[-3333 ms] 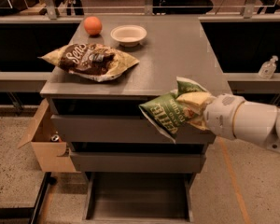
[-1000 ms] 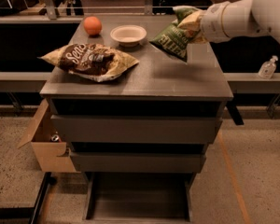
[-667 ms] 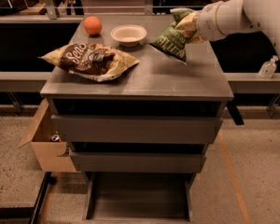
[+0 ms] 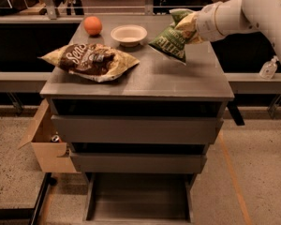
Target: Pick green jalapeno chip bag from bottom drawer and place on counter
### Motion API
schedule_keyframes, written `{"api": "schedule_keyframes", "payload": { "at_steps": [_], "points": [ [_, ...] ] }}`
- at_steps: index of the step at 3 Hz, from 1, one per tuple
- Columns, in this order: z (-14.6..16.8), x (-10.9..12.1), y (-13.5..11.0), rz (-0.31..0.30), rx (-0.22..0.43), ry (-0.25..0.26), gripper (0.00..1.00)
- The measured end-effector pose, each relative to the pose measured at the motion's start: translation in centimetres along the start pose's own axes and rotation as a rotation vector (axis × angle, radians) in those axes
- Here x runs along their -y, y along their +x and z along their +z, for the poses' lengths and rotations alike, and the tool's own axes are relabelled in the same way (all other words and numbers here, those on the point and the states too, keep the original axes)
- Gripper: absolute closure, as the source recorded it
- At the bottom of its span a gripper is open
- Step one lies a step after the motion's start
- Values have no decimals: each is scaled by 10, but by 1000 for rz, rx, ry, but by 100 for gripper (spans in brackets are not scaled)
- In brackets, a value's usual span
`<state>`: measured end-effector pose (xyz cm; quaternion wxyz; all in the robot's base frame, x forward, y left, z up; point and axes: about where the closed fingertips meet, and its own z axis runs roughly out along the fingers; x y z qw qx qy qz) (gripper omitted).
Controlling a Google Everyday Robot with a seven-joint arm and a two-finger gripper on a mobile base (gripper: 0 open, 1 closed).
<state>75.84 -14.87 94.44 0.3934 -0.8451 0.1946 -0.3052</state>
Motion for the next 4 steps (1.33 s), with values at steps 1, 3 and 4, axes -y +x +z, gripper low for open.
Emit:
{"api": "schedule_keyframes", "payload": {
  "at_steps": [1, 3, 4],
  "points": [
    [3, 0, -2, 0, 6, 0, 35],
    [9, 0, -5, 0, 15, 0, 0],
    [9, 0, -6, 0, 15, 0, 0]
  ]
}}
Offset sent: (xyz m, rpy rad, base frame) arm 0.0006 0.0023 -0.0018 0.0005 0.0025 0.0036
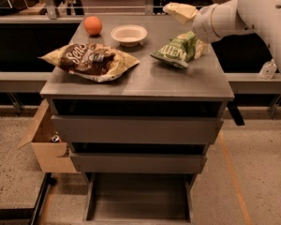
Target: Pick green jalapeno chip bag from bottom drawer and place on counter
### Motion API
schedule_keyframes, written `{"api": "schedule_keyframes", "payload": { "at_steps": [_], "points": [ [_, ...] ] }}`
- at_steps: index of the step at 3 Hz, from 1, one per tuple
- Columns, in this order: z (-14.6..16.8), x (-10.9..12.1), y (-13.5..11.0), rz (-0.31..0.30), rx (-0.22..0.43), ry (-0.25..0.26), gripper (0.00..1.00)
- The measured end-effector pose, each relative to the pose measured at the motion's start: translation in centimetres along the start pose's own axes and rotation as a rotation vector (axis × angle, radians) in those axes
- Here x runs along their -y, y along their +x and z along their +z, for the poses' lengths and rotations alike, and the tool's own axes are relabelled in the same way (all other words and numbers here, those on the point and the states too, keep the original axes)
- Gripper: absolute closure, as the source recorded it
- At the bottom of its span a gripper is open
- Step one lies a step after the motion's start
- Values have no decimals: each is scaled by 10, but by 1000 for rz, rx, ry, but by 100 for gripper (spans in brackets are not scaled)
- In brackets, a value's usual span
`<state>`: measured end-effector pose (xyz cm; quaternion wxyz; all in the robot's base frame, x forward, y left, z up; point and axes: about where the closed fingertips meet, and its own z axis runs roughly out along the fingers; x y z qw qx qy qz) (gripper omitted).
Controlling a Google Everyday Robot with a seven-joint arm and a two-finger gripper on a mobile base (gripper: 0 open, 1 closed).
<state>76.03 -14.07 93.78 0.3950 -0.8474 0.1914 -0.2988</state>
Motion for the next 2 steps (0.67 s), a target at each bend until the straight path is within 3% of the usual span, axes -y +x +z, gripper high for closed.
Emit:
{"api": "schedule_keyframes", "payload": {
  "at_steps": [1, 2],
  "points": [
    [-5, -7, 5, 23, -17, -16, 0],
    [-28, -25, 18, 90, -80, -28, 0]
  ]
}}
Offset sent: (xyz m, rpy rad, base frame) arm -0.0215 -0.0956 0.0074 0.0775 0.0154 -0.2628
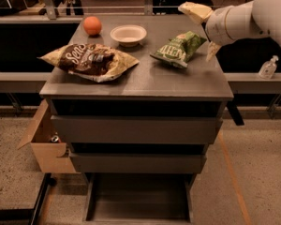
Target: Pick green jalapeno chip bag from bottom drawer and place on counter
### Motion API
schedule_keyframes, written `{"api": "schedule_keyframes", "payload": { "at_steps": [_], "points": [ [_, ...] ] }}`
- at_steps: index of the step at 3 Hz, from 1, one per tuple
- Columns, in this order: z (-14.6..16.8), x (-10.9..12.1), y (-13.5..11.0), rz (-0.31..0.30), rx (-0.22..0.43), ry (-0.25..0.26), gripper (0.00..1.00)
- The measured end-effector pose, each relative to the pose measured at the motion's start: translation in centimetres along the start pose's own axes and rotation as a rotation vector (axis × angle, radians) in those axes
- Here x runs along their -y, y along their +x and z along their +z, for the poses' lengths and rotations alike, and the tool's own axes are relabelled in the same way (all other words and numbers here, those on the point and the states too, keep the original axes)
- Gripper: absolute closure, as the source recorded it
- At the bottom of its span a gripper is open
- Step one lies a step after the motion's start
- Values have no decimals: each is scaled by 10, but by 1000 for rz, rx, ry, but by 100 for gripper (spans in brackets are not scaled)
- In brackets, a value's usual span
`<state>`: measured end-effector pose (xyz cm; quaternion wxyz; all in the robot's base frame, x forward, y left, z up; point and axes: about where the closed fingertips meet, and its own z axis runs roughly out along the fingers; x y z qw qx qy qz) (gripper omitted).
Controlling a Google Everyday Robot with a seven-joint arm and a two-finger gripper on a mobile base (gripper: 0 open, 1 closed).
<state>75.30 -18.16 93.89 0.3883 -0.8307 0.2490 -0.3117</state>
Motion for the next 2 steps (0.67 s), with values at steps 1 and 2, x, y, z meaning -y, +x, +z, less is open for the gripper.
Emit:
{"api": "schedule_keyframes", "payload": {
  "at_steps": [1, 2],
  "points": [
    [-34, -28, 23, 71, -99, -6, 0],
    [-75, -67, 49, 158, -214, -1, 0]
  ]
}}
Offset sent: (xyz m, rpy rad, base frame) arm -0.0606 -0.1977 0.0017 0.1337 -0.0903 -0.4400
